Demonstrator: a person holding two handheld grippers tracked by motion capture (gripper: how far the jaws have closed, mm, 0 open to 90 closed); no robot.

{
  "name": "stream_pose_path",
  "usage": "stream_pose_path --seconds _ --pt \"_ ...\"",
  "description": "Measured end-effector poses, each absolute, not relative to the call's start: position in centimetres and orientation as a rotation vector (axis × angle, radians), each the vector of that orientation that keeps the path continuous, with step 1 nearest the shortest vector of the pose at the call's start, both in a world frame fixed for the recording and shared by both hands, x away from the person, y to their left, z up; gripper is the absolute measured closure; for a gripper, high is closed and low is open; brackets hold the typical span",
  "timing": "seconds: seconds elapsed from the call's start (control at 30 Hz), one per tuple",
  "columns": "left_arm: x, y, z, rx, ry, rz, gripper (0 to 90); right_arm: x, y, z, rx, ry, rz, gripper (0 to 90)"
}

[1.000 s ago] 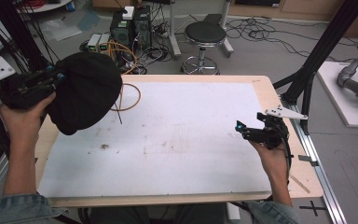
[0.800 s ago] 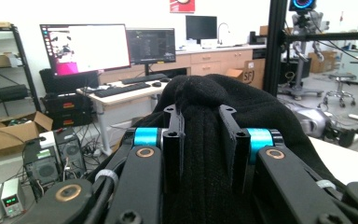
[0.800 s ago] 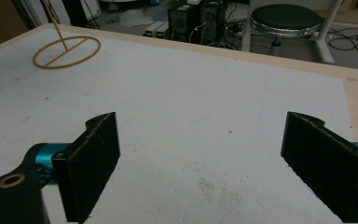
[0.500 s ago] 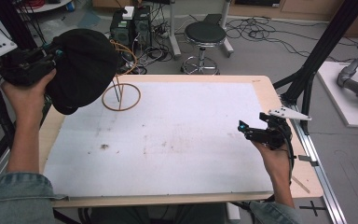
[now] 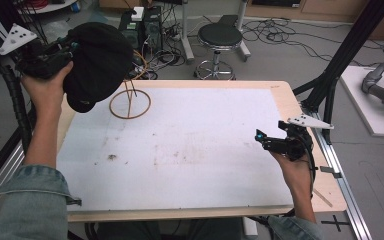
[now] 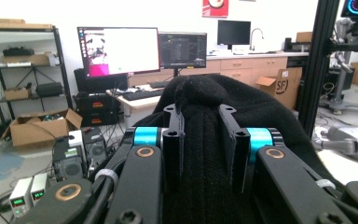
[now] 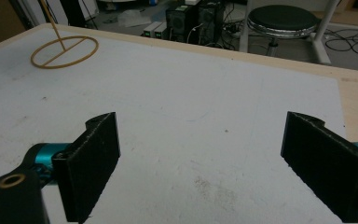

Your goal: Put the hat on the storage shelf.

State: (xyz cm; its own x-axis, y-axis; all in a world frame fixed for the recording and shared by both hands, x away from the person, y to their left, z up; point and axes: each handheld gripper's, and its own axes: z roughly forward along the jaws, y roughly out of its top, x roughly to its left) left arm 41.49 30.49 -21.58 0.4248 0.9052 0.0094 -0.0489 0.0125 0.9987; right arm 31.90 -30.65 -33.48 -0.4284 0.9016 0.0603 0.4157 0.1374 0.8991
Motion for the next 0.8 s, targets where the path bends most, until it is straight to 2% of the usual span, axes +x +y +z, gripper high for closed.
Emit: stream_pose_path --seconds 0.8 --pt "46.1 27.1 -23.5 1.436 0.92 0.947 73.4 31.9 -30.5 -33.5 1.254 1.924 1.256 11.3"
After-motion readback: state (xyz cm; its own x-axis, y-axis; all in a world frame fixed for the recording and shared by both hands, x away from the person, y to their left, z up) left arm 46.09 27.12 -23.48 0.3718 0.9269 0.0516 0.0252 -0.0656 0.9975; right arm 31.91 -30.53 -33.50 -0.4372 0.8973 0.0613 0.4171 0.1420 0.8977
